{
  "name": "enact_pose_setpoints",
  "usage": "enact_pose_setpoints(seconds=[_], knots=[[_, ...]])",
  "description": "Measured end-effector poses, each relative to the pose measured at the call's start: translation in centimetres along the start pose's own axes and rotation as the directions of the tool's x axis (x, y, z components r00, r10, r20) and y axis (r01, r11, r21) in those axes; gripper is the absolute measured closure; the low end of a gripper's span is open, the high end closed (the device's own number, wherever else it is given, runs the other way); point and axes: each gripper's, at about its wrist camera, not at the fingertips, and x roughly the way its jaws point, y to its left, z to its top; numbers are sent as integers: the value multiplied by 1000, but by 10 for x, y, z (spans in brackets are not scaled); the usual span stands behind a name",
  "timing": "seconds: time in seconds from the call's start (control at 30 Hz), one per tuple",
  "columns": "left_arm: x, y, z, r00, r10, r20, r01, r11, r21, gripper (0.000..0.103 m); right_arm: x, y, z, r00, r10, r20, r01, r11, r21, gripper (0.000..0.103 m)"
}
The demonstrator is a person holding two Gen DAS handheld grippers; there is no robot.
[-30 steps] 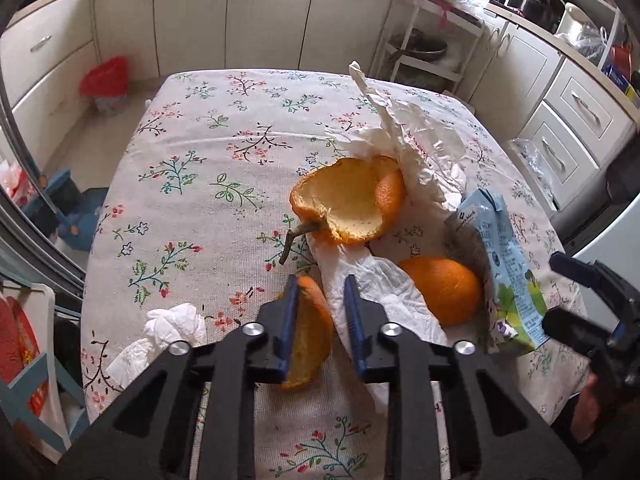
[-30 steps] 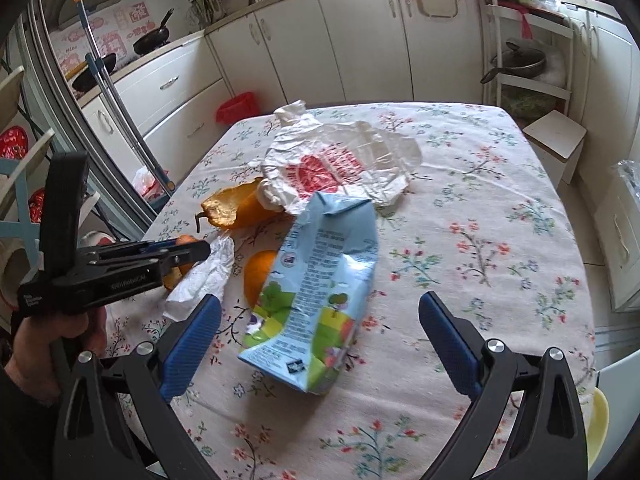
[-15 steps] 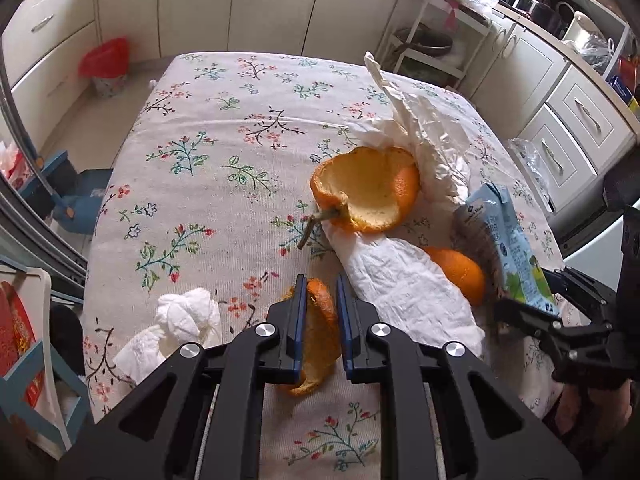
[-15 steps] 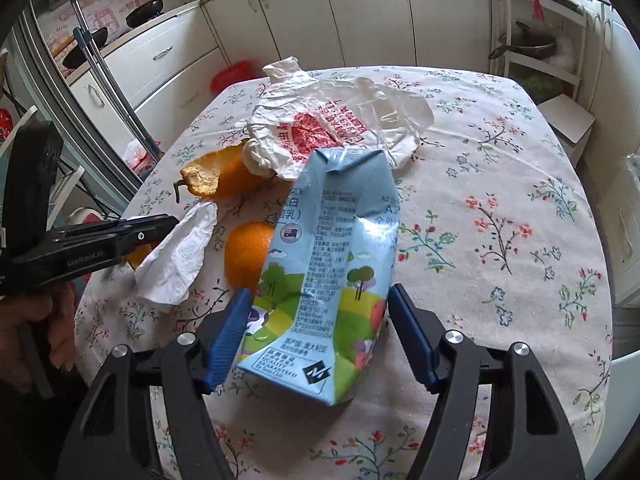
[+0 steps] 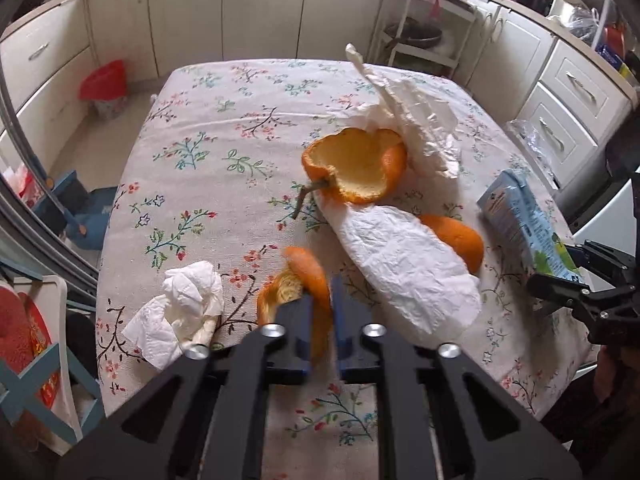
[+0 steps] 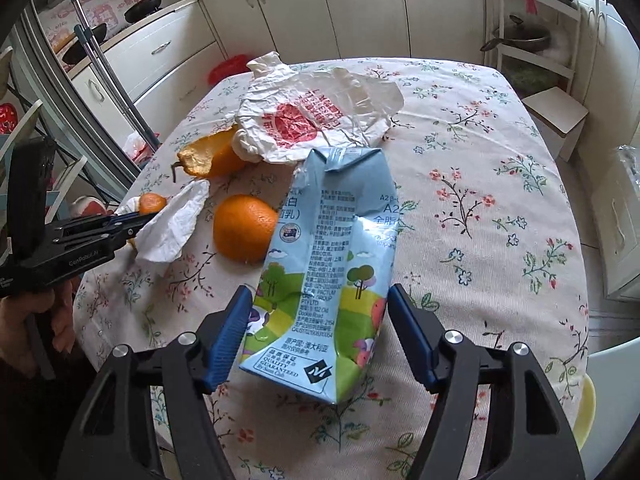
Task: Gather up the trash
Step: 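Lift the carton and peel and carry both to the yellow bucket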
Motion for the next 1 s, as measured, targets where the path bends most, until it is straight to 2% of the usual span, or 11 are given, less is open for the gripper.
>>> enact_pose_setpoints(seconds=[0.07, 0.2, 0.33, 0.47, 0.8, 1.0], knots=[[-7, 0, -1, 999, 11, 33, -11, 1000, 3, 99, -6, -1, -2, 1000, 2, 15, -2, 1000, 2, 36], [-28, -6, -2, 990, -12, 137, 9, 1000, 22, 99, -20, -9, -6, 999, 18, 50, -20, 999, 35, 36], [-53, -27, -5, 964, -45, 263, 22, 996, 91, 99, -38, -18, -11, 995, 18, 98, -24, 998, 60, 37], [-68, -51, -9, 943, -76, 325, 29, 988, 149, 99, -55, -28, -17, 990, 15, 137, -26, 996, 81, 37], [-64, -122, -23, 931, -193, 311, 124, 965, 230, 99, -91, -62, -38, 980, -34, 194, 9, 991, 131, 37], [-51, -173, -29, 928, -250, 277, 163, 939, 301, 99, -119, -109, -54, 969, -101, 225, 51, 975, 217, 37]])
